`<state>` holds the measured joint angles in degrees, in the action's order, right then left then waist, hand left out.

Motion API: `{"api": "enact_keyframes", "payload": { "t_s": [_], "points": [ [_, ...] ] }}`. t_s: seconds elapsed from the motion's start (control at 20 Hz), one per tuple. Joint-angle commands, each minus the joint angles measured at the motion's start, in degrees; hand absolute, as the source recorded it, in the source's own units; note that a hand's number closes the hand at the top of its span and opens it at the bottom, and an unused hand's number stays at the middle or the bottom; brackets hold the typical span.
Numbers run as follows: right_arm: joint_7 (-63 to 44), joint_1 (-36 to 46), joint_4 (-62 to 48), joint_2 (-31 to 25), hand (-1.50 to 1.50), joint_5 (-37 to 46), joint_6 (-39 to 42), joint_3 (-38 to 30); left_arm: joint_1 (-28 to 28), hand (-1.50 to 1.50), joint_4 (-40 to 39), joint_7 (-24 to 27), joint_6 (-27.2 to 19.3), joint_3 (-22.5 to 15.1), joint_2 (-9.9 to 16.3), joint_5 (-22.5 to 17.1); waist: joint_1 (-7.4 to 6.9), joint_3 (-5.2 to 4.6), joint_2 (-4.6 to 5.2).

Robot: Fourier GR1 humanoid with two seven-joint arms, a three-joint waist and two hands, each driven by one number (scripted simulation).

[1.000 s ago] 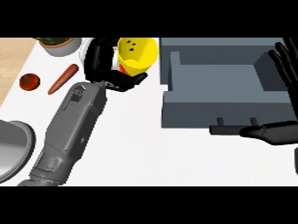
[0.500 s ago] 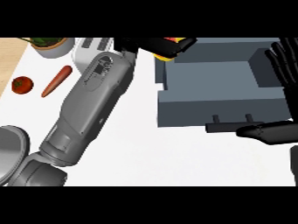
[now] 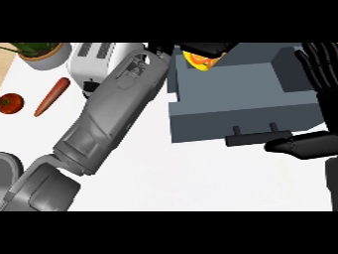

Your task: Pick up the cup, place it into the drawer and close the drawer

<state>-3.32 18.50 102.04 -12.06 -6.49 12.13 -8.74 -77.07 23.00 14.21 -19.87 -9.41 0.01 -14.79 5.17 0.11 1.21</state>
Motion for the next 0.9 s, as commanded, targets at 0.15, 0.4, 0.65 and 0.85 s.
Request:
{"api": "enact_keyframes", "payload": {
  "t_s": [0.15, 0.4, 0.65, 0.85],
  "points": [
    [-1.1, 2.8, 1.2, -0.2, -1.5, -1.1, 1.4, 1.6, -0.9, 1.5, -7.3, -3.9, 4.1, -7.4, 0.0, -1.3, 3.96, 0.04, 1.06],
    [0.1, 4.2, -1.8, 0.3, -1.5, -1.1, 1.9, 2.0, 1.4, -1.5, -6.4, -2.5, 5.0, -11.3, 0.0, -3.4, 5.39, 0.05, 1.55],
    [-0.1, 5.2, -1.8, 2.0, -1.5, -4.0, 5.0, 5.2, 4.6, -1.5, -4.0, 2.4, 4.6, -10.5, 0.0, -8.2, 7.08, -0.02, 2.11],
    [-1.2, 7.4, -1.8, 3.1, 1.5, -8.2, 10.5, 9.7, 4.8, -1.5, -0.6, 5.8, 5.8, -8.7, 0.0, -13.5, 6.52, -0.1, 1.99]
  ]
}}
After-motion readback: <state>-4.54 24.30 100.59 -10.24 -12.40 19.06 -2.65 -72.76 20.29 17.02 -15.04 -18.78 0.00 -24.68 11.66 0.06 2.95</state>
